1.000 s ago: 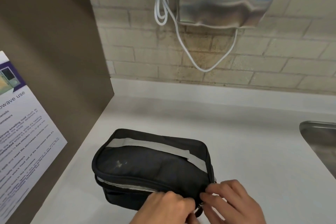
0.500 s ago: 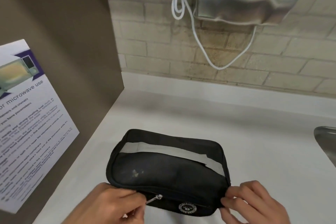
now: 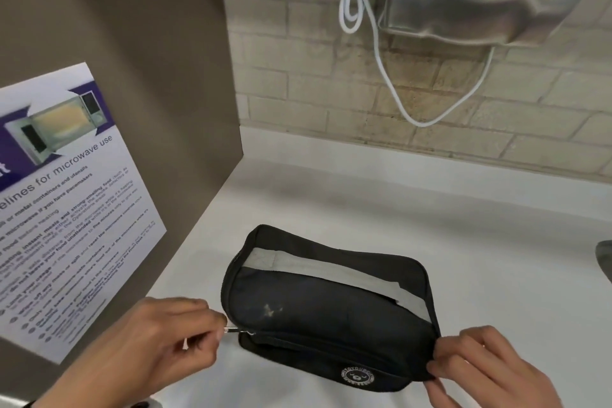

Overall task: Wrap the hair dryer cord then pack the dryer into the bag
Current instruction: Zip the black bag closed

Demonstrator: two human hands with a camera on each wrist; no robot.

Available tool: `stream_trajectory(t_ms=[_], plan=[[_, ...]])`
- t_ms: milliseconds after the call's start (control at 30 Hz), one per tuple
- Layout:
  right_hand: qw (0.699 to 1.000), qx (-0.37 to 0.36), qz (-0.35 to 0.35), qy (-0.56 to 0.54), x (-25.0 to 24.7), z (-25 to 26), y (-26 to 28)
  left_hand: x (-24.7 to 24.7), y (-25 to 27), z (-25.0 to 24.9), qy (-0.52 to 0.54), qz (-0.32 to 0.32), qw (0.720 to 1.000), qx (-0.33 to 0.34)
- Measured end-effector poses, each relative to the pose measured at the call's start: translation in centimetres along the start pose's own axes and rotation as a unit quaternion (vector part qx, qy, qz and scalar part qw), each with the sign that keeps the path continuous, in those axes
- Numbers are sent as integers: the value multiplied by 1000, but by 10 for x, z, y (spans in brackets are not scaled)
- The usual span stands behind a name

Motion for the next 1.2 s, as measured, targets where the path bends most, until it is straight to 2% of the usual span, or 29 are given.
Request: stream_trajectory(t_ms=[167, 333, 467, 600, 767, 933, 1133, 1200], plan=[[998, 19, 35, -46, 1, 25, -20, 12, 2, -12, 80, -43, 995, -44], [994, -50, 5, -93, 40, 74, -52, 21, 4, -17, 128, -91, 985, -71], [995, -67, -34, -69, 67, 102, -70, 24, 4, -20, 142, -111, 981, -67], [993, -59, -94, -32, 82, 108, -75, 33, 7, -24, 129, -130, 976, -116], [990, -61, -130, -14, 83, 101, -75, 46, 4, -34, 114, -207, 956, -176], [993, -98, -59, -11, 88, 94, -82, 54, 3, -36, 137, -270, 933, -195], [989, -106, 105, 8, 95, 94, -102, 57, 5, -33, 86, -302, 934, -171], [986, -100, 134, 12, 96, 92, -105, 54, 6, -29, 85, -313, 932, -163]])
Point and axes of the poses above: each hand's wrist, its own y-axis away from the middle knuckle, its own x-axis out of the palm, z = x × y, the point moved 4 cm from there along -y, towards the middle knuckle, and after that the axes turned 15 degrees about -y, right-handed, at the moved point
